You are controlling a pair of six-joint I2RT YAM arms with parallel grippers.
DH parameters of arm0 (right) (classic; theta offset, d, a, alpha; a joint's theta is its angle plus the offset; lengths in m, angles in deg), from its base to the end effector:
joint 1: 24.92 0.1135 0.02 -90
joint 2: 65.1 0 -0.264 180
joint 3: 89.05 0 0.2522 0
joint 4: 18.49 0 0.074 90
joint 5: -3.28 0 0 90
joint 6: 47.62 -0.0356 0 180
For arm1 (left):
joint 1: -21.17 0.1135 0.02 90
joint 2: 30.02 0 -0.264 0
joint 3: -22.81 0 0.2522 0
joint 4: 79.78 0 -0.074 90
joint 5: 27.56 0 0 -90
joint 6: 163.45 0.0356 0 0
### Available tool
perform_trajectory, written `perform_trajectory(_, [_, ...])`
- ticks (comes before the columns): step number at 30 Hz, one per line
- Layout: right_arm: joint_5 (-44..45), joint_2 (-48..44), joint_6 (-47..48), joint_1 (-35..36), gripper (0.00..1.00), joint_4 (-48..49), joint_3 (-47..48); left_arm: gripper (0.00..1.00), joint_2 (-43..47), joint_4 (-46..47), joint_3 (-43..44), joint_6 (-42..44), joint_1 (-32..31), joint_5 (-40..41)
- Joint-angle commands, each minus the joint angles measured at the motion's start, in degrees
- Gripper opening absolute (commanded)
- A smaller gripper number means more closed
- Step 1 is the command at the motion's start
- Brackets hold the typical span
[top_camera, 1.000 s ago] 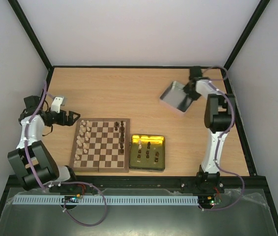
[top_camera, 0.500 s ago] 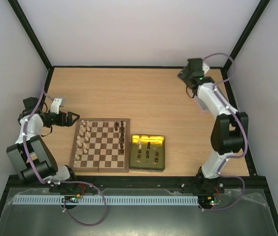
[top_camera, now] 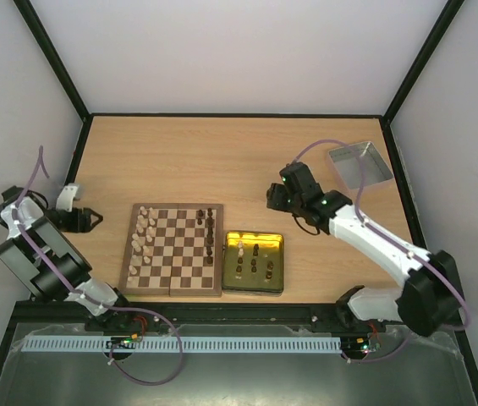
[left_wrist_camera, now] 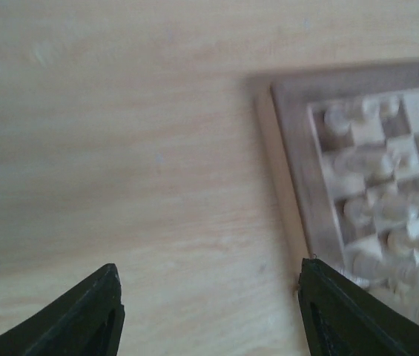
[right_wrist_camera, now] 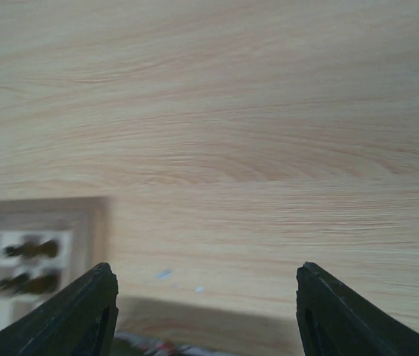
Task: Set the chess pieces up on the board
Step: Move the chessboard to the center of the board.
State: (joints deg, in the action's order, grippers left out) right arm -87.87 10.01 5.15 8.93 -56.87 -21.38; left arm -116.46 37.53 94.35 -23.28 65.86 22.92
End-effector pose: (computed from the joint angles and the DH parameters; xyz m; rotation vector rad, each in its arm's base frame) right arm 0.2310 0.1558 0.2574 0.0625 2.4580 0.6001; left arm 0.2073 0.1732 0.2131 0.2139 2.4561 -0.4014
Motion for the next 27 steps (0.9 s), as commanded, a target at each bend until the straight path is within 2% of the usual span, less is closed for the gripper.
perform_trajectory(1, [0.87, -5.98, 1.35, 6.31, 0.64, -3.88, 0.02, 0.64, -2.09, -6.84, -3.78, 8.61, 1.95, 4.53])
perform_trajectory(6, [3.09, -7.10, -2.21, 17.76, 0.54, -7.58, 1.07, 0.52, 0.03, -2.05, -9.00, 8.33, 2.71, 9.94])
perform_trajectory(10, [4.94, -6.12, -5.30, 26.57, 0.49, -9.49, 1.13, 0.37, 2.08, 1.27, -12.05, 7.88, 2.68, 13.51])
perform_trajectory(12, [6.22, -5.36, -6.89, 30.71, 0.43, -10.00, 1.36, 0.30, 2.78, 1.54, -12.86, 8.35, 2.57, 14.87])
perform_trajectory(14, [8.90, -3.91, -8.23, 34.91, 0.37, -11.48, 2.73, 0.19, 3.33, 1.91, -13.50, 8.81, 2.35, 16.38])
perform_trajectory(15, [10.54, -2.94, -8.77, 37.12, 0.31, -12.62, 3.75, 0.09, 3.62, 2.80, -13.96, 8.69, 2.09, 17.33])
perform_trajectory(16, [11.59, -1.75, -9.12, 39.04, 0.27, -13.52, 4.78, 0.03, 3.97, 3.47, -14.34, 8.49, 1.84, 18.33])
perform_trajectory(23, [11.16, 5.01, -9.84, 49.51, 0.04, -17.66, 9.68, 0.02, 5.16, 6.34, -17.35, 6.77, -1.97, 21.94])
perform_trajectory(27, [11.00, 5.91, -11.31, 53.48, 0.02, -19.52, 10.48, 0.02, 5.29, 8.33, -19.87, 6.17, -3.51, 23.75])
